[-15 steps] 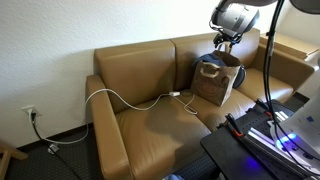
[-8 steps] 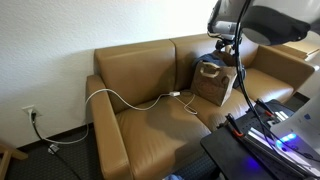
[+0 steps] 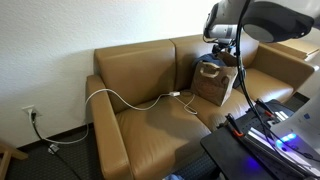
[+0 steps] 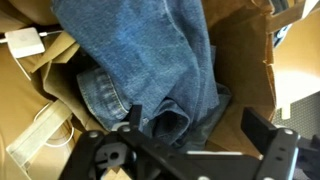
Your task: Move the bag to the right and place the blue cloth inside it
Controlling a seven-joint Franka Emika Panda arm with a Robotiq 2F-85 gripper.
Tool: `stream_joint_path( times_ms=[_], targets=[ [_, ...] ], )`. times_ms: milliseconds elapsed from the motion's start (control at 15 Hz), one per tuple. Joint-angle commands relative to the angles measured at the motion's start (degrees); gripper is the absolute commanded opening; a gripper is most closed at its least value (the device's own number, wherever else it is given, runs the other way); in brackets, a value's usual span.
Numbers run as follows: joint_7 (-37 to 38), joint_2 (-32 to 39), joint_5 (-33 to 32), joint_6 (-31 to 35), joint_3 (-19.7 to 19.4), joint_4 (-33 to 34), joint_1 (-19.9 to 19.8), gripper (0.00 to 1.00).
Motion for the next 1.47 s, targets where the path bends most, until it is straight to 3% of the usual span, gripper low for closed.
stream_joint_path(
  times_ms=[0, 133, 333, 800, 867, 1133, 1200, 1400],
  targets=[
    [-7.9, -9.2, -5.0, 5.2, 7.6, 2.7, -6.8, 1.00],
    [-9.8, -11.3, -9.0, 7.2, 11.6, 4.2, -10.4, 1.00],
    [-6.8, -11.7, -16.6, 9.7, 17.0, 6.3, -15.7, 1.00],
    [6.9, -9.9, -30.6, 18.7, 28.9, 11.2, -27.1, 1.00],
    [4.1, -6.8, -25.0, 17.8, 27.3, 12.3, -25.2, 1.00],
    [4.6, -4.3, -21.8, 19.4, 27.4, 14.2, -25.7, 1.00],
    [4.6, -3.5, -20.3, 19.9, 27.1, 14.6, -25.4, 0.75],
    [4.5, -1.7, -17.0, 23.6, 25.6, 14.2, -23.8, 0.60]
  ],
)
